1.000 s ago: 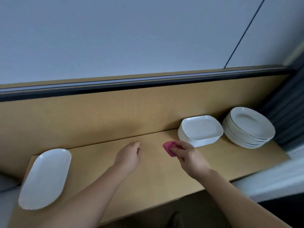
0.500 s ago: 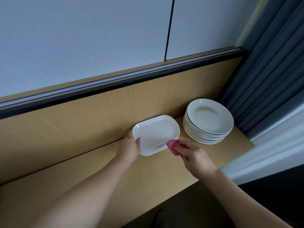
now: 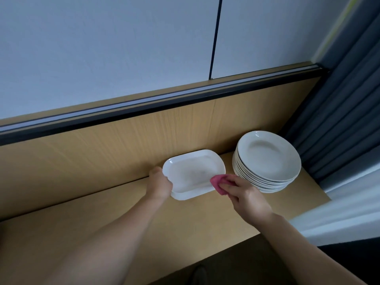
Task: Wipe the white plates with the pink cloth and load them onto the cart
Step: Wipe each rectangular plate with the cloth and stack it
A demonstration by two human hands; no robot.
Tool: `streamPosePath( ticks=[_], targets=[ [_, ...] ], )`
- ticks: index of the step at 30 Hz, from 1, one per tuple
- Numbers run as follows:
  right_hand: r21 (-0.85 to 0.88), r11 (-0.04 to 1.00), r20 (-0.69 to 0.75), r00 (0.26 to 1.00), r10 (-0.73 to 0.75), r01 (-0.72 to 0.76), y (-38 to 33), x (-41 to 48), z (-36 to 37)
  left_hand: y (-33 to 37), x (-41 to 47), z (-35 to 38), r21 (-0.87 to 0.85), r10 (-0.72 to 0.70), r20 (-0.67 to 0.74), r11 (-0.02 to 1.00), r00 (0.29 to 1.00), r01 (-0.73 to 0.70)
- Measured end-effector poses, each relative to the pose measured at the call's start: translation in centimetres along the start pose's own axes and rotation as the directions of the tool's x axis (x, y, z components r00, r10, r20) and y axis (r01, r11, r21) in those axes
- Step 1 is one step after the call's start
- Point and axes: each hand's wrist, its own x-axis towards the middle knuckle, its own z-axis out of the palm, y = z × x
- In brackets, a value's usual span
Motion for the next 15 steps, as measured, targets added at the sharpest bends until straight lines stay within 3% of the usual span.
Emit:
streamPosePath(
  ticks=[8, 15],
  targets=[
    [-0.014, 0.999, -0.071, 0.996, -0.053, 0.052, -1.1, 2.2, -0.9, 0.3, -1.0, -1.9, -0.102, -0.010, -0.001, 0.995, 1.000, 0.010],
    [-0.008, 0.998, -0.174, 0.983, -0.061, 0.060, -4.4, 4.7, -1.3, -3.5, -2.1, -5.9, -0.193, 0.004, -0.065, 0.981, 0.998, -0.016]
  ],
)
